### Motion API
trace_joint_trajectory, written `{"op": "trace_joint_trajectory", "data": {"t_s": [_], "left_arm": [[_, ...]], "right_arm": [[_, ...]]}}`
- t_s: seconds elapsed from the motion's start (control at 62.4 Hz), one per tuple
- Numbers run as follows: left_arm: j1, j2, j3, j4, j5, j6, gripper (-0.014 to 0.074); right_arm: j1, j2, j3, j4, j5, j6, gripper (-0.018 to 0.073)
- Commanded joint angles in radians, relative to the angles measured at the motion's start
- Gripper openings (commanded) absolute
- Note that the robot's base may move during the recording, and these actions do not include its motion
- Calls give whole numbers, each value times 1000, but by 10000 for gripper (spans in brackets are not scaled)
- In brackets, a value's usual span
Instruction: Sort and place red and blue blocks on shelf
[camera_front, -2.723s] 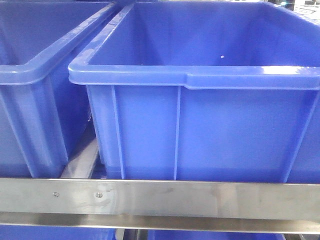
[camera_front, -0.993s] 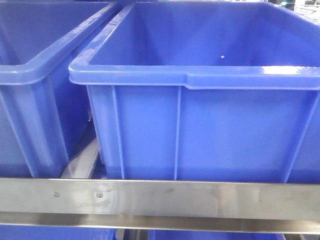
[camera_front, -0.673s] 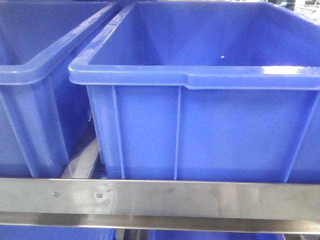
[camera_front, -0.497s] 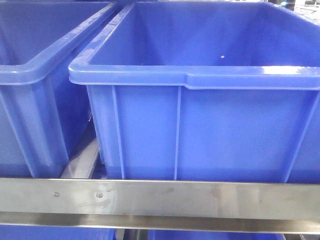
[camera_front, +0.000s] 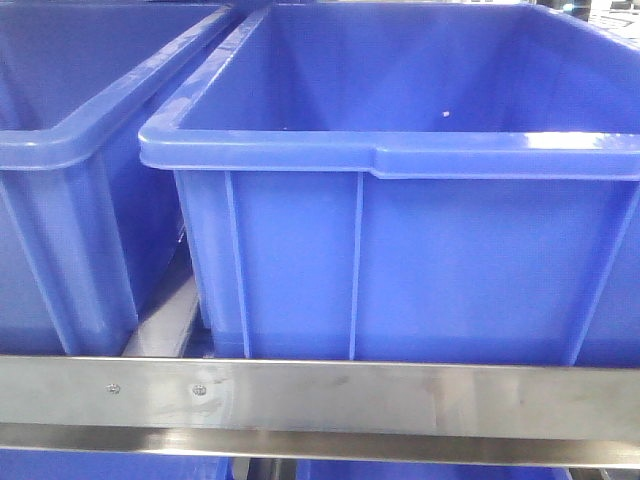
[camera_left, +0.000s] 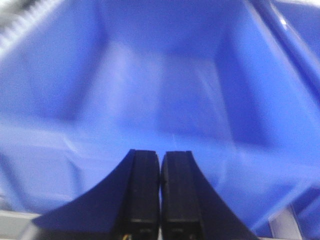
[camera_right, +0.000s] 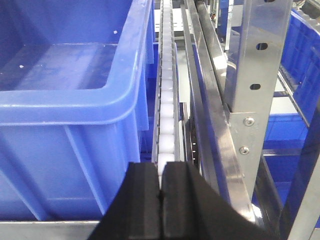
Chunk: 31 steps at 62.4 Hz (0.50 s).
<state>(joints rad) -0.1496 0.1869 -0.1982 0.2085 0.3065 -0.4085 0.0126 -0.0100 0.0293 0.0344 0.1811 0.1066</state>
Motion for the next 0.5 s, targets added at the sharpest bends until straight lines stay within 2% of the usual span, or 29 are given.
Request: {"op": "trace_joint_trajectory", "data": {"t_s": [0.0, 0.096, 0.481], "left_arm": [[17, -8, 59, -21, -236, -11, 135], [34, -48, 128, -21, -307, -11, 135], [94, -192, 233, -25, -307, -11, 135]], "right_arm": [[-6, -20, -21, -7, -91, -7, 69], [-6, -20, -21, -7, -91, -7, 69], [-6, -20, -21, -7, -91, -7, 69]]}}
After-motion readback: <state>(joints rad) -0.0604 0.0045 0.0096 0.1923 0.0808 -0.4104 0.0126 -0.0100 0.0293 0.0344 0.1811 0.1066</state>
